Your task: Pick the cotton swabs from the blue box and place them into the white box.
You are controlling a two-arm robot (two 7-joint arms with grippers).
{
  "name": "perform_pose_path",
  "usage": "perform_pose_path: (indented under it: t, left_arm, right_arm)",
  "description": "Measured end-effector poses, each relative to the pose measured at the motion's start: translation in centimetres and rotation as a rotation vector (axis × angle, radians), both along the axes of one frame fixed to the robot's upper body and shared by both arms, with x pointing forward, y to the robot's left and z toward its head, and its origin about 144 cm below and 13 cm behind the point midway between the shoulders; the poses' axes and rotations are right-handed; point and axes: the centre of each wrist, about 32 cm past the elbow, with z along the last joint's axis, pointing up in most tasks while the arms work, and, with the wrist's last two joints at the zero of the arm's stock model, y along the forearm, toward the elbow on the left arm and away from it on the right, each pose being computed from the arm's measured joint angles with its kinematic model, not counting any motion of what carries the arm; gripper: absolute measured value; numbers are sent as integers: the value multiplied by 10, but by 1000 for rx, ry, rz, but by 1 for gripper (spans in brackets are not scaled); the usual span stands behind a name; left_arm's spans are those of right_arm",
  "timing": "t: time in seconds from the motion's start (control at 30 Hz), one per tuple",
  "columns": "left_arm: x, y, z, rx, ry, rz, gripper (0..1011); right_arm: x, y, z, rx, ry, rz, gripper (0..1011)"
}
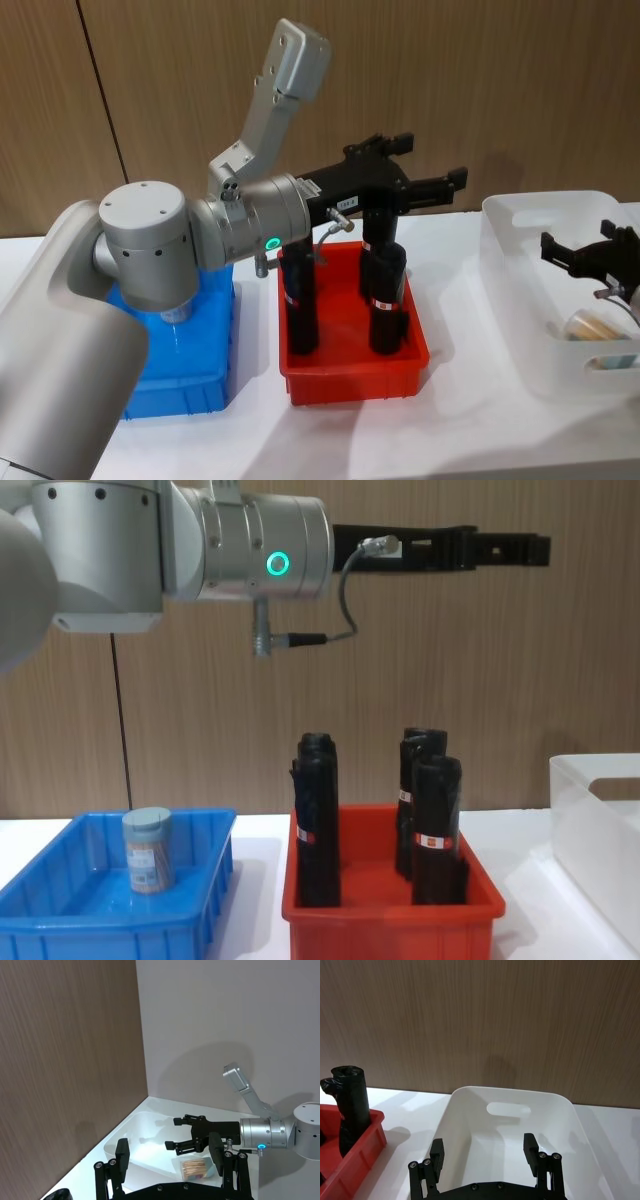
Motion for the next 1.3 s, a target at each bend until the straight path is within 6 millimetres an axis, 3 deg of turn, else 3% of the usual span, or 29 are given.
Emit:
perform_pose_path:
  t: [0.77, 1.3]
  left_arm:
    - [-3, 2, -5, 5, -4, 23, 1004]
    - [-31, 17, -46, 43, -53, 220, 1004]
  right_arm:
    - [-8, 5, 4, -3, -39, 11, 1002]
    - [-46, 35, -6, -8, -94, 72, 1001]
